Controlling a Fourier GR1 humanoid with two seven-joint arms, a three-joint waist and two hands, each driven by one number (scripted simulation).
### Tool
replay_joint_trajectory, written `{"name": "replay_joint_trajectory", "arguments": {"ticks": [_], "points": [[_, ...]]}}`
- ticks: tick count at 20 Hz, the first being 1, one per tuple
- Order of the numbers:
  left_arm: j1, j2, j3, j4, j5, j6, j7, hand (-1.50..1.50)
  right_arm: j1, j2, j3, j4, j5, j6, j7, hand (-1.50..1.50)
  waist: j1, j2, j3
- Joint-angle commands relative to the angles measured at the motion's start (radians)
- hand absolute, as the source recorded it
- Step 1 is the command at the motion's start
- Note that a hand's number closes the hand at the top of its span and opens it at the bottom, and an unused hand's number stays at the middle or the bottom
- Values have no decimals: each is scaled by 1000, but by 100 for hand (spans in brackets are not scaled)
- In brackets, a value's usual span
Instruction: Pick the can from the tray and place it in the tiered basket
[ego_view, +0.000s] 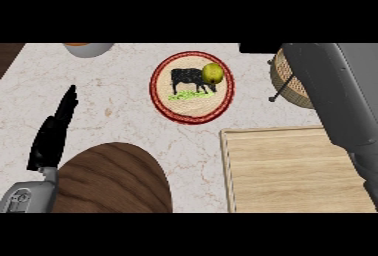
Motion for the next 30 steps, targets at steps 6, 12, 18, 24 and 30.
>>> {"name": "replay_joint_trajectory", "arguments": {"ticks": [6,12,18,24,30], "points": [[-11,1,5,-41,7,-24,60,0,4,-142,-1,138,125,30,-85,150,-2,-3,1],[28,3,20,-58,5,-26,25,0,27,-218,-67,226,68,26,-290,150,4,-3,1],[-34,6,36,29,2,-32,-3,0,66,-222,-151,303,-19,3,-418,150,0,2,1],[-1,-8,12,-42,-19,-17,30,0,137,-158,-239,362,-106,-16,-383,150,7,3,2],[-5,-42,-5,-40,-26,-8,62,0,169,-181,-312,348,-177,-6,-424,-150,-5,-2,1]]}}
